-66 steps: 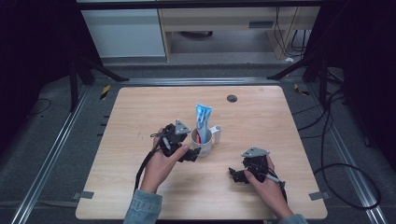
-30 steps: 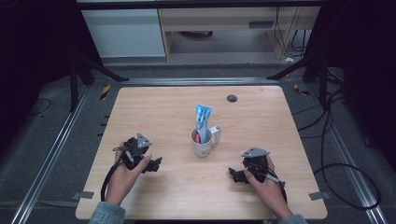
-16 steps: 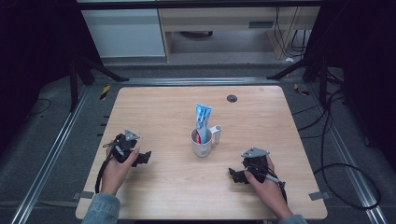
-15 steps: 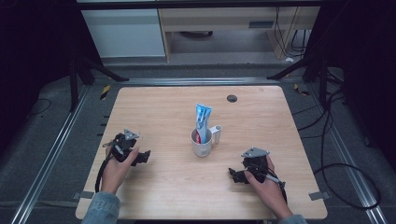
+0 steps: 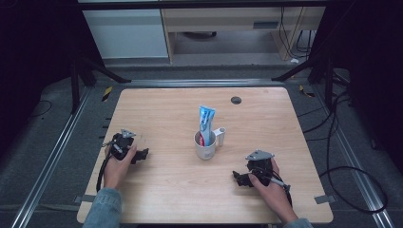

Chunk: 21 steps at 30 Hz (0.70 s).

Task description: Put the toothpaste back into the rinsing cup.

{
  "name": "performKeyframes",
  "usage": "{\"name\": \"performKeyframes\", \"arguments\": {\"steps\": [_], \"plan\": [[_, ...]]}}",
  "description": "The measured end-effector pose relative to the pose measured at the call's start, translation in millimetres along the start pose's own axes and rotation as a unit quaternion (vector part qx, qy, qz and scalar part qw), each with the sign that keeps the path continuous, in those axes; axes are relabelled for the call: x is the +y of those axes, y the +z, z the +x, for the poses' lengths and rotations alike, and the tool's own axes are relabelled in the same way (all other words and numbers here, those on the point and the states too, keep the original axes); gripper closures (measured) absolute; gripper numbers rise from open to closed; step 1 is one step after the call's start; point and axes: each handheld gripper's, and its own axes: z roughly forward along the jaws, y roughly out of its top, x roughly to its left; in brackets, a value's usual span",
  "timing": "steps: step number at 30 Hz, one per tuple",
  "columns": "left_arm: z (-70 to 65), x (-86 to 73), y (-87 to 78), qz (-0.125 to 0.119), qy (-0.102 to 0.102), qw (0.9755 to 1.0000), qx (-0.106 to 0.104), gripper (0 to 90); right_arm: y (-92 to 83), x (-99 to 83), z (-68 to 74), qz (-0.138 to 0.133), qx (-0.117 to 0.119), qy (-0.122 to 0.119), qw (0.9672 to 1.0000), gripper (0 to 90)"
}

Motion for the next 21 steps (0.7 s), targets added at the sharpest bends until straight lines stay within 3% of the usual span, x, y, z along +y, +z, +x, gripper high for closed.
{"name": "performKeyframes", "arguments": {"steps": [4,6,10,14,21], "plan": [[-0.1,-0.9,9.3,0.003,0.004,1.0000,0.000,5.3,0.8,0.9,1.3,0.001,-0.002,0.005,1.0000,0.3],[1.0,-1.1,10.9,-0.002,-0.003,1.0000,-0.006,4.4,1.6,1.7,2.0,0.000,-0.001,0.002,1.0000,0.3],[3.8,-3.7,13.9,-0.016,-0.012,0.9996,-0.018,3.9,1.7,1.7,2.1,0.000,-0.001,0.001,1.0000,0.3],[5.9,-8.5,16.4,-0.039,-0.017,0.9990,-0.013,1.0,1.7,1.7,2.1,0.001,-0.001,0.001,1.0000,0.3],[6.3,-8.6,16.5,-0.036,-0.018,0.9991,-0.014,0.0,2.9,2.9,3.1,0.000,0.000,0.001,1.0000,0.3]]}}
